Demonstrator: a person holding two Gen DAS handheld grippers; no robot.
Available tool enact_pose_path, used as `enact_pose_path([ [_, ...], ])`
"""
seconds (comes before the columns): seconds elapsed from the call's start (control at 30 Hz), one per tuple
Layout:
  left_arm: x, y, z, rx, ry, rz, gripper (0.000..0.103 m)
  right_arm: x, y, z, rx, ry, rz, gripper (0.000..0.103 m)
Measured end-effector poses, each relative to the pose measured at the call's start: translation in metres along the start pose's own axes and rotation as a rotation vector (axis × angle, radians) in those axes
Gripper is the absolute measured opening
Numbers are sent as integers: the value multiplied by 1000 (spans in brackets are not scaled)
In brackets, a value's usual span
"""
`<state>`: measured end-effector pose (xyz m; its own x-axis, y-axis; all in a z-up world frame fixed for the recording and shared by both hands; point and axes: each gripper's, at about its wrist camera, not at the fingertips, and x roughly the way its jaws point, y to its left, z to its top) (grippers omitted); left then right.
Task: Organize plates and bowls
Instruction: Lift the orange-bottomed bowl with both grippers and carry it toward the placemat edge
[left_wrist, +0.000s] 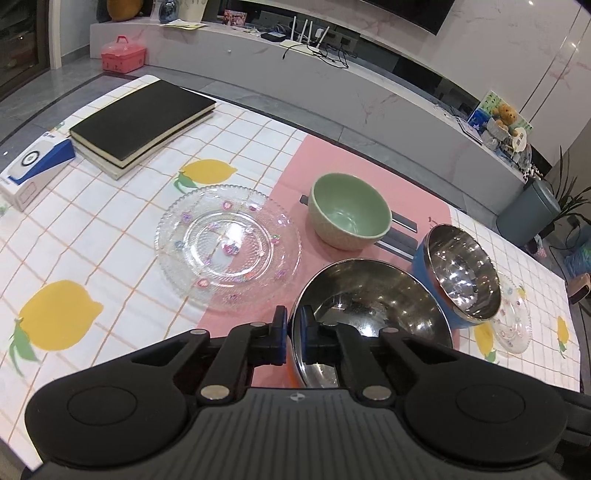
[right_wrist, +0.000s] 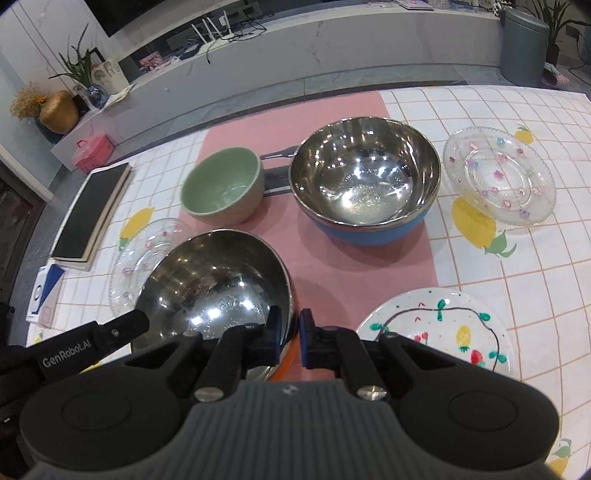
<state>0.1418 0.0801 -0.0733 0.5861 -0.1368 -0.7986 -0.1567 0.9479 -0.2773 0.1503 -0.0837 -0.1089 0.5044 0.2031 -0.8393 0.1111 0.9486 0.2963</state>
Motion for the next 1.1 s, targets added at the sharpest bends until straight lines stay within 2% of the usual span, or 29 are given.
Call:
enact_pose_path([
  [0.3,-45,13,-17,-25,-24,-10,7,-30,-1,-31,4,42,83,8],
  [0.53,-70,25,-41,-46,-24,-24,6,-53,-1,-60,-12,47,109,8],
  [0.83,-78,42,-70,-54,-4,-13,7,-60,1,-90,-59,81,116,9],
  [1.1,-72,54,-88,-68,35,-11,7,-49,-1,-103,-70,133,100,9],
])
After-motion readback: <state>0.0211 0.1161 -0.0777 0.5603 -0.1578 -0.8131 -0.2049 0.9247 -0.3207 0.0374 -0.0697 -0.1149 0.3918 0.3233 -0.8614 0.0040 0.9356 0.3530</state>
